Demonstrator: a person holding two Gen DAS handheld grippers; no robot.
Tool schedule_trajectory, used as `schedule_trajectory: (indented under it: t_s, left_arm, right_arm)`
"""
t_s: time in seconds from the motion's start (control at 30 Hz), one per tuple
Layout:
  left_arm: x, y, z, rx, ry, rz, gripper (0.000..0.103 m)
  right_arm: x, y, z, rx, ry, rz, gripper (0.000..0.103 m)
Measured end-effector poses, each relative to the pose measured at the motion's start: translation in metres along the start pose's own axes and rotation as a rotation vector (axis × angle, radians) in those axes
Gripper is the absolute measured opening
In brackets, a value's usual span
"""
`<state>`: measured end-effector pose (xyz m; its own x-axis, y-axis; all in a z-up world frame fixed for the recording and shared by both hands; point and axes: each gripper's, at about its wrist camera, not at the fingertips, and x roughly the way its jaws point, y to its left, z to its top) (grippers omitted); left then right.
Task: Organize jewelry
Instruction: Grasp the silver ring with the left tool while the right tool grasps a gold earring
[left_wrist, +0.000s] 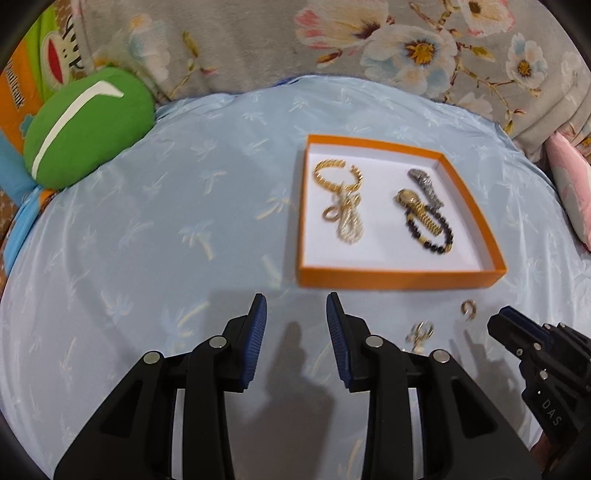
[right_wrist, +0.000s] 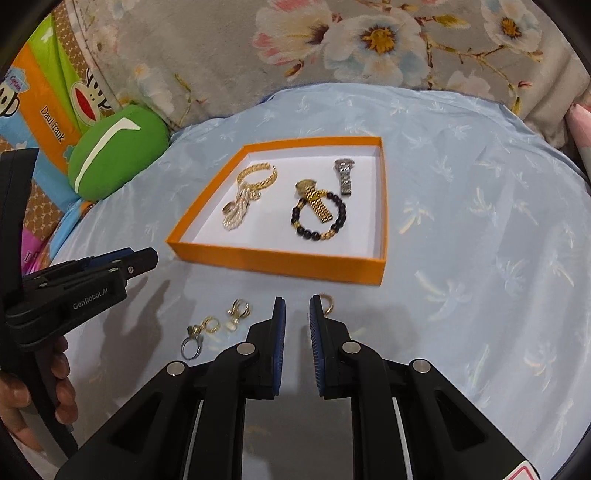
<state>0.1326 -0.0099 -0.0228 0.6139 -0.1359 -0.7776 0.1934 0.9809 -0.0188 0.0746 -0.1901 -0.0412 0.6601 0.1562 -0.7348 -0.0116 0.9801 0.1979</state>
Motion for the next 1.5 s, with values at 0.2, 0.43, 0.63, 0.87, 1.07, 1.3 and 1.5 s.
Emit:
schedule_trajectory:
  t_s: [0.2, 0.43, 0.63, 0.87, 1.07, 1.3, 1.5]
  left_arm:
    - [-0.007, 0.015, -0.024, -0.012, 0.029, 0.002, 0.032]
    - [-0.012, 0.021, -0.037, -0.021, 0.043, -0.014, 0.032]
    - [-0.010, 0.024, -0.041, -0.028, 0.053, -0.028, 0.032]
    - [-0.011, 0.023, -0.042, -0.024, 0.058, -0.044, 0.032]
    - [-0.011, 0.013, -0.044, -0.012, 0.060, -0.069, 0.032]
    - [-0.012, -0.005, -0.046, 0.018, 0.062, -0.103, 0.033]
    - [-0.009, -0.017, -0.048, 0.029, 0.077, -0.131, 0.037]
  right_arm:
    - [0.012, 0.023, -0.006, -0.031, 0.021, 0.020, 0.020]
    - [0.026, 0.035, -0.002, -0.035, 0.032, 0.019, 0.025]
    - [0.038, 0.043, 0.004, -0.051, 0.048, 0.009, 0.025]
    - [0.045, 0.039, 0.004, -0.042, 0.062, -0.003, 0.019]
    - [0.041, 0.037, 0.003, -0.042, 0.050, 0.000, 0.005]
    - [0.029, 0.024, -0.001, -0.013, 0.048, 0.000, 0.005]
    - [0.014, 0.005, -0.011, 0.038, 0.049, -0.003, 0.005]
